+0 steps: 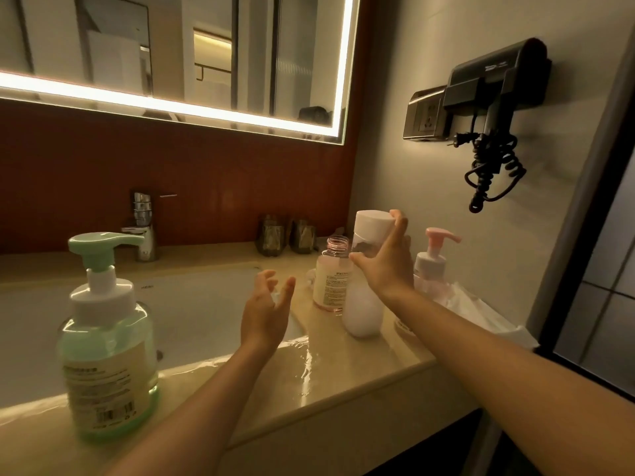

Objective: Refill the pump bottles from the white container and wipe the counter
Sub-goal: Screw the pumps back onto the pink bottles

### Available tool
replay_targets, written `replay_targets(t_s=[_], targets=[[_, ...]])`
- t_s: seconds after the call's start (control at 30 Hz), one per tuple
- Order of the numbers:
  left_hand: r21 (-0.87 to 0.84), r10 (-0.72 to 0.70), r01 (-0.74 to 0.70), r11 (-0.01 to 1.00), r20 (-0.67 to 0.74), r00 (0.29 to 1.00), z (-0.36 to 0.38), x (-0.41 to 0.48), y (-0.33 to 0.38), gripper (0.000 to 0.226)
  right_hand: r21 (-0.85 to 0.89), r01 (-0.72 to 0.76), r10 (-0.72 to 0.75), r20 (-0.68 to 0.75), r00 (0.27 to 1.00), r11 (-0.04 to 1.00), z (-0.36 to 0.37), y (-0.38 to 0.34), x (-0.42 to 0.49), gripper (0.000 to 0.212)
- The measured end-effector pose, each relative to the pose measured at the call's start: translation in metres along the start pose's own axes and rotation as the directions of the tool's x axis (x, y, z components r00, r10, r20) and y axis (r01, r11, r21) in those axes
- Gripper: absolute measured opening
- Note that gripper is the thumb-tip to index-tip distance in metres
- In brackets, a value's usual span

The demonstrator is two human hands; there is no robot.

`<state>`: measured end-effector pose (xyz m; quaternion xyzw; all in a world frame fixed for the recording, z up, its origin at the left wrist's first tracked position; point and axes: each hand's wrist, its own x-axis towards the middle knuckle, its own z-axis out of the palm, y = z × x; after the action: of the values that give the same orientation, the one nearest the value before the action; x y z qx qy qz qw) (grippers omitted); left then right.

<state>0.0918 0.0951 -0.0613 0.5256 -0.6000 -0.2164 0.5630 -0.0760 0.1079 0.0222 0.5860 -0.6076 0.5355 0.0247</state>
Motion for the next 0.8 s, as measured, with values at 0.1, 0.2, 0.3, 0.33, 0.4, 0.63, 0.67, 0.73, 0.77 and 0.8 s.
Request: replay_targets(t_s=[0.1,0.2,0.3,0.33,0.4,0.63,0.67,0.73,0.77,0.8], targets=[[0.052,-0.049,0.05,0.997,-0.022,0.999,0.009,0.012,-0.007,0.049,-0.016,-0.015,0.014,-0.026,1.0,1.0,0.008,0.01,0.01,0.09],[0.171,-0.076,0.086,0.982,-0.065,0.995,0.012,0.022,-0.012,0.046,-0.048,-0.027,0.024,-0.044,0.999,0.999,0.013,0.015,0.016,0.096],[0.316,-0.079,0.093,0.944,-0.057,0.995,0.012,0.035,-0.021,0.044,-0.08,0.127,-0.14,-0.19,0.972,0.989,0.019,0.013,0.016,0.095],[0.377,-0.064,0.069,0.924,-0.027,0.998,0.013,0.04,-0.024,0.044,-0.084,0.233,-0.247,-0.25,0.936,0.969,0.021,0.01,0.016,0.088],[0.473,-0.035,0.013,0.881,0.038,0.999,0.015,0.048,-0.028,0.045,-0.085,0.418,-0.424,-0.284,0.86,0.904,0.025,0.002,0.015,0.073],[0.68,-0.027,-0.134,0.721,0.22,0.975,0.025,0.072,-0.031,0.029,-0.194,0.381,-0.347,0.188,0.919,0.904,0.044,-0.018,0.031,0.058],[0.706,-0.014,-0.179,0.685,0.258,0.966,0.027,0.074,-0.032,0.028,-0.246,0.362,-0.302,0.251,0.92,0.899,0.046,-0.02,0.034,0.059],[0.726,0.0,-0.223,0.65,0.294,0.956,0.029,0.075,-0.031,0.027,-0.337,0.323,-0.196,0.36,0.912,0.884,0.05,-0.023,0.038,0.059],[0.726,-0.005,-0.215,0.653,0.288,0.958,0.03,0.076,-0.031,0.027,-0.396,0.312,-0.142,0.403,0.904,0.863,0.052,-0.025,0.039,0.059],[0.713,-0.017,-0.189,0.675,0.271,0.962,0.031,0.077,-0.031,0.027,-0.458,0.307,-0.09,0.437,0.895,0.834,0.055,-0.026,0.04,0.058]])
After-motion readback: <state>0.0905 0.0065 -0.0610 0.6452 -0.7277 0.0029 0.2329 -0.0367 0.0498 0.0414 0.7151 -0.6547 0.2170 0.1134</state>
